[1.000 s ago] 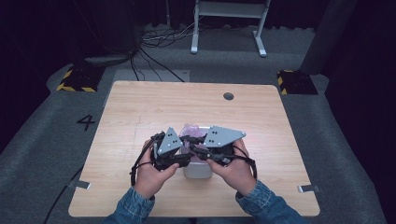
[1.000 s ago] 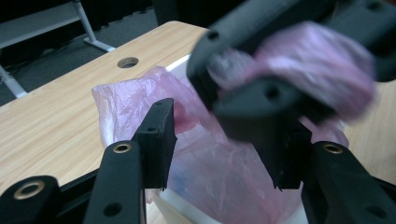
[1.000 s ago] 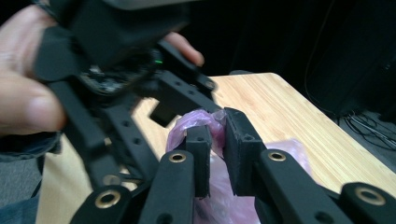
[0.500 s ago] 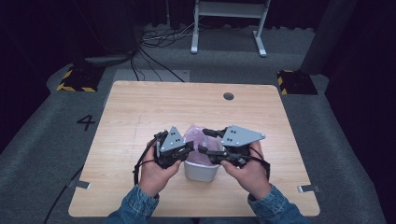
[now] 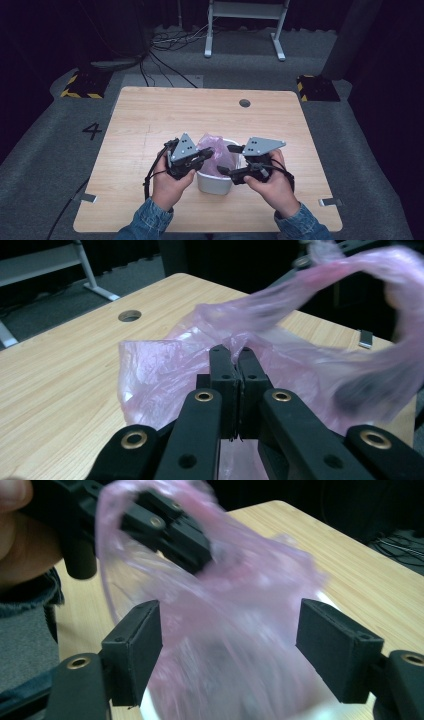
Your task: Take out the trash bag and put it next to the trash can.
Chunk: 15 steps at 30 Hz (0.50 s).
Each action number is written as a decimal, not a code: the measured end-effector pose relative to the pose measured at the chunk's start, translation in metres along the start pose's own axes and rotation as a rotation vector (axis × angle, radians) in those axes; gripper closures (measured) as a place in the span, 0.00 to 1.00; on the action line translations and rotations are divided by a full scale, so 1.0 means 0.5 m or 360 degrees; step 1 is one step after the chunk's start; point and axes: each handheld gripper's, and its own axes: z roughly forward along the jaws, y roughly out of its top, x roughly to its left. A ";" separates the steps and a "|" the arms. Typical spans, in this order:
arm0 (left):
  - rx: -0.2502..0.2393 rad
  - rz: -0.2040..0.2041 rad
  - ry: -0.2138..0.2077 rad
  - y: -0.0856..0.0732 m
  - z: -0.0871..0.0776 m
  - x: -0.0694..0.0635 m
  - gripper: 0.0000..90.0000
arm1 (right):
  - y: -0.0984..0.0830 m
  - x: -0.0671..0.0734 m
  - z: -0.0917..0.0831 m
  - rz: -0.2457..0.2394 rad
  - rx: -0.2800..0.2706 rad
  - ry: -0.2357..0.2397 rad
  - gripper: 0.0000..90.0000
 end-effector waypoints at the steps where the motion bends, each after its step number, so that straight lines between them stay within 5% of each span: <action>1: 0.0000 0.0004 -0.0016 0.001 0.000 -0.003 0.98 | 0.004 0.001 0.007 -0.0009 0.0001 0.0011 0.30; 8: -0.0020 0.0012 -0.0057 0.005 -0.008 -0.004 0.98 | 0.020 -0.007 0.057 -0.0056 0.0077 0.0063 0.45; 12: -0.0034 0.0008 -0.0066 0.003 -0.012 -0.003 0.98 | 0.019 -0.006 0.062 -0.0113 0.0102 0.0090 0.83; 15: -0.0075 -0.0014 -0.0068 0.002 -0.017 -0.001 0.87 | 0.018 -0.007 0.055 -0.0131 0.0108 0.0060 0.95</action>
